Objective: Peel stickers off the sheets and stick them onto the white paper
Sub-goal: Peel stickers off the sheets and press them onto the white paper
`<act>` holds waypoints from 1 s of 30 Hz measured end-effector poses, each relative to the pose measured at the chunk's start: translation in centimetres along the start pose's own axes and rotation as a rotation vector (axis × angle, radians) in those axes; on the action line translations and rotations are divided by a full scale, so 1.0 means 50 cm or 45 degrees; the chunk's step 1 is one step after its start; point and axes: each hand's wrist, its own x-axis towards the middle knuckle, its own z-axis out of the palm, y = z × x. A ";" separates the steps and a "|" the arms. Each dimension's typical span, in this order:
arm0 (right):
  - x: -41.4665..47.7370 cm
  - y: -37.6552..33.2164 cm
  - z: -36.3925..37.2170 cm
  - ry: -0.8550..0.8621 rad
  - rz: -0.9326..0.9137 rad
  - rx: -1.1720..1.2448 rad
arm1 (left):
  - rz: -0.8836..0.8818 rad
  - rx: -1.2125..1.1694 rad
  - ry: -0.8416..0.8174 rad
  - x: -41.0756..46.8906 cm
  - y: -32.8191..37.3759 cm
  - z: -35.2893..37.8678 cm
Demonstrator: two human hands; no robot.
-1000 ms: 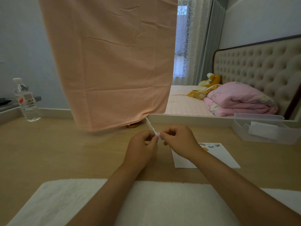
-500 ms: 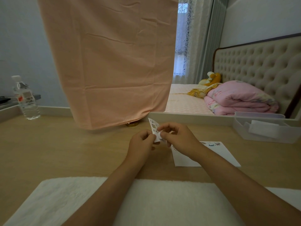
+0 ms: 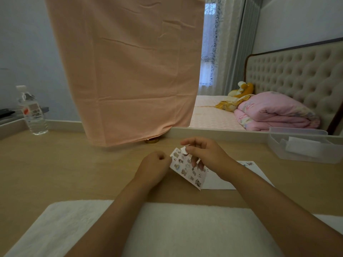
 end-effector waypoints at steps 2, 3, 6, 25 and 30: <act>0.001 0.005 0.002 -0.017 0.067 0.080 | 0.078 0.318 0.189 0.001 -0.013 -0.004; 0.002 0.007 0.005 -0.019 0.114 0.113 | 0.196 0.345 0.290 0.001 -0.017 -0.005; 0.010 0.014 0.010 -0.022 0.295 0.232 | 0.766 0.280 0.361 -0.004 -0.008 -0.003; 0.009 0.018 0.003 -0.025 0.343 0.208 | 0.065 -0.818 0.037 -0.029 0.031 0.038; 0.002 0.014 0.013 0.132 0.082 0.014 | -0.007 -0.913 -0.069 -0.028 0.036 0.043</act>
